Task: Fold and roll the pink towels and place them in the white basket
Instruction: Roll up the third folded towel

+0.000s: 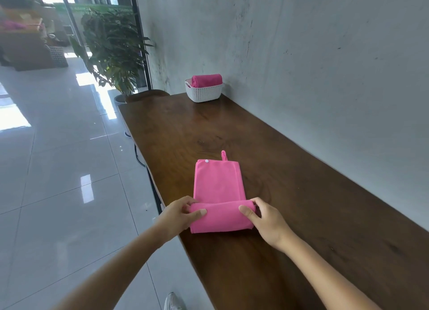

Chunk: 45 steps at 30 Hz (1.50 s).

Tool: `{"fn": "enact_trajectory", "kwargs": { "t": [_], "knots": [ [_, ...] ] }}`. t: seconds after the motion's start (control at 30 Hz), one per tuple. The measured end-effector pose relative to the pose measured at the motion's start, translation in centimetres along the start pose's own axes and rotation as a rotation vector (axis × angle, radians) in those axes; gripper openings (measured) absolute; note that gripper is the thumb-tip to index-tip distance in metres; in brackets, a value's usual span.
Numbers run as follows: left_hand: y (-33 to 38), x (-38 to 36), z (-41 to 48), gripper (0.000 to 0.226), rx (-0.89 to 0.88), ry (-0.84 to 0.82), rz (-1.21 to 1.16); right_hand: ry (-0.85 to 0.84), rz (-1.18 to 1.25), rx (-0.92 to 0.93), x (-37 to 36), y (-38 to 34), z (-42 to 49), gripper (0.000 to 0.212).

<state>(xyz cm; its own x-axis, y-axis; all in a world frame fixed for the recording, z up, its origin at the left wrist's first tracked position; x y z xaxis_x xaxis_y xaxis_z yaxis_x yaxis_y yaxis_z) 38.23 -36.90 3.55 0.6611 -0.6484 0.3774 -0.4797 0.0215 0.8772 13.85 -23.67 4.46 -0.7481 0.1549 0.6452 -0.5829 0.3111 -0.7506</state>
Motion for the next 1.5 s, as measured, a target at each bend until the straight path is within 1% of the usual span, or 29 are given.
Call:
{"fn": "enact_trajectory", "kwargs": {
  "t": [0.07, 0.1, 0.2, 0.3, 0.37, 0.43, 0.47, 0.5, 0.57, 0.63, 0.67, 0.73, 0.8, 0.9, 0.97, 1.03, 1.17, 1.23, 1.37, 1.5],
  "knots": [
    [0.4, -0.6, -0.2, 0.058, 0.006, 0.096, 0.083, -0.008, 0.005, -0.04, 0.2, -0.4, 0.7, 0.084],
    [0.7, -0.9, -0.3, 0.05, -0.003, 0.154, 0.15, -0.025, 0.007, -0.061, 0.3, -0.7, 1.1, 0.081],
    [1.1, -1.6, -0.7, 0.034, -0.096, 0.311, 0.256, -0.095, -0.039, -0.13, 0.7, -1.2, 1.8, 0.074],
    [1.3, -1.8, -1.0, 0.015, -0.251, 0.384, 0.307, -0.136, -0.088, -0.158, 0.6, -1.2, 2.4, 0.078],
    [1.4, -1.7, -1.3, 0.006, -0.33, 0.396, 0.371, -0.171, -0.086, -0.182, 0.5, -1.3, 2.4, 0.084],
    [1.3, -1.4, -1.8, 0.009, -0.394, 0.38, 0.439, -0.186, -0.08, -0.203, 0.5, -0.9, 2.3, 0.085],
    [1.2, -1.3, -2.1, 0.015, -0.423, 0.358, 0.466, -0.186, -0.078, -0.216, 0.5, -0.8, 2.3, 0.087],
    [1.1, -1.3, -2.3, 0.025, -0.445, 0.326, 0.488, -0.18, -0.071, -0.22, 0.5, -0.6, 2.3, 0.09],
    [0.5, -1.1, -2.5, 0.052, -0.461, 0.24, 0.551, -0.155, -0.06, -0.232, 0.4, -0.2, 2.5, 0.091],
    [-0.1, -1.0, -2.4, 0.073, -0.477, 0.166, 0.681, -0.116, -0.056, -0.251, 0.4, 0.0, 2.8, 0.075],
    [-0.4, -0.9, -2.4, 0.077, -0.504, 0.153, 0.744, -0.094, -0.047, -0.256, 0.4, -0.2, 2.7, 0.069],
    [-0.8, -0.8, -2.0, 0.073, -0.569, 0.157, 0.79, -0.055, -0.054, -0.264, 0.5, -0.5, 2.5, 0.064],
    [-0.7, -0.6, -1.8, 0.066, -0.586, 0.161, 0.771, 0.009, -0.114, -0.218, 0.4, -1.2, 2.1, 0.058],
    [0.1, -0.4, -1.8, 0.064, -0.514, 0.117, 0.719, 0.112, -0.177, -0.02, 0.4, -1.8, 1.1, 0.041],
    [0.4, -0.3, -1.8, 0.064, -0.438, 0.067, 0.682, 0.104, -0.19, 0.087, 0.4, -2.0, 0.2, 0.036],
    [0.5, 0.1, -1.9, 0.063, -0.357, 0.01, 0.63, 0.063, -0.191, 0.136, 0.3, -1.7, -0.8, 0.041],
    [0.3, 0.8, -1.9, 0.061, -0.243, -0.076, 0.48, -0.041, -0.158, 0.184, 0.0, -0.3, -2.8, 0.061],
    [0.3, 0.9, -2.1, 0.065, -0.206, -0.108, 0.366, -0.053, -0.133, 0.186, -0.2, 0.2, -3.5, 0.066],
    [0.0, 0.6, -2.2, 0.076, -0.142, -0.155, 0.155, -0.024, -0.029, 0.185, -0.6, 0.4, -4.4, 0.064],
    [-0.4, 0.1, -1.8, 0.081, -0.055, -0.167, 0.057, 0.001, 0.066, 0.131, -1.2, 0.7, -4.1, 0.058]
  ]
}}
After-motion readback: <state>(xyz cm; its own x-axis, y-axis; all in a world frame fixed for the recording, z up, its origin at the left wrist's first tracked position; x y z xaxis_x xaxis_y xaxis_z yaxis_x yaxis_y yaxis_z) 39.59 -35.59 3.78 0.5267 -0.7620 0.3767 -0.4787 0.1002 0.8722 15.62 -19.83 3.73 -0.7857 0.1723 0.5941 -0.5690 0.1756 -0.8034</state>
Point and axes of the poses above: each hand's wrist, its own z-axis towards the middle knuckle, its own x-axis out of the back of the hand, y = z × x, the point moved 1 cm from there along z, towards the middle knuckle, and after that the axes turned 1 degree about z, right-handed, at the moved point
